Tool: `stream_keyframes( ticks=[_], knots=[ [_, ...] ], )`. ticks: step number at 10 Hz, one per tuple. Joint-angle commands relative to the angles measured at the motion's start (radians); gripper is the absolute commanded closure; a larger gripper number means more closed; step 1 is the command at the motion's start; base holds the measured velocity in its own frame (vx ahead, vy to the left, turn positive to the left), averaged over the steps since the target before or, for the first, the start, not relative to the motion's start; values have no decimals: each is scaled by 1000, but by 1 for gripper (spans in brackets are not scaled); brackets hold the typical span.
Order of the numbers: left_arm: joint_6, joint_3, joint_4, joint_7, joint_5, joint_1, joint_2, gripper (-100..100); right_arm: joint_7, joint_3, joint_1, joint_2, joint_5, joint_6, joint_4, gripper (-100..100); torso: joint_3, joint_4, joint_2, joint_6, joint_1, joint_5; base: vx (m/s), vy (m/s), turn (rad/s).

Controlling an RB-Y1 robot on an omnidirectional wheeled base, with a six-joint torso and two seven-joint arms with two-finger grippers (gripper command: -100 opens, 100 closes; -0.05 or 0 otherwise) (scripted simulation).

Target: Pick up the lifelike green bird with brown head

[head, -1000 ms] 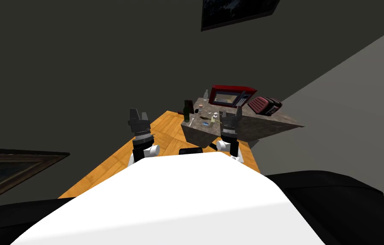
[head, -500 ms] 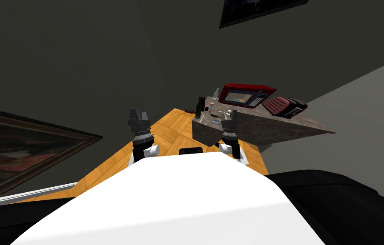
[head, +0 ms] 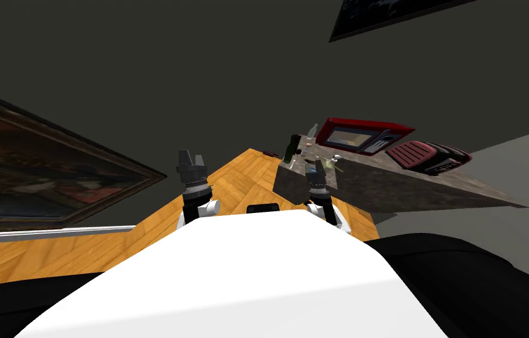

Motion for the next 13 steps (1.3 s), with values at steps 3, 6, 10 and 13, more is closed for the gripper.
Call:
stream_keyframes(
  ticks=[3,6,10,13],
  knots=[
    [0,0,0,0,0,0,0,0,34,-31,60,-72,34,-64,87,-100,0,0,-1,-1,2,0,5,187,246],
    [0,0,0,0,0,0,0,0,72,-67,125,-140,72,-118,176,-100,0,0,0,-1,0,0,13,171,242],
    [0,0,0,0,0,0,0,0,116,-110,197,-209,117,-168,274,-100,-1,0,-2,-1,-6,-1,45,99,202],
    [0,0,0,0,0,0,0,0,165,-157,275,-277,170,-214,368,-100,-1,0,-2,0,-9,-2,64,60,205]
  ],
)
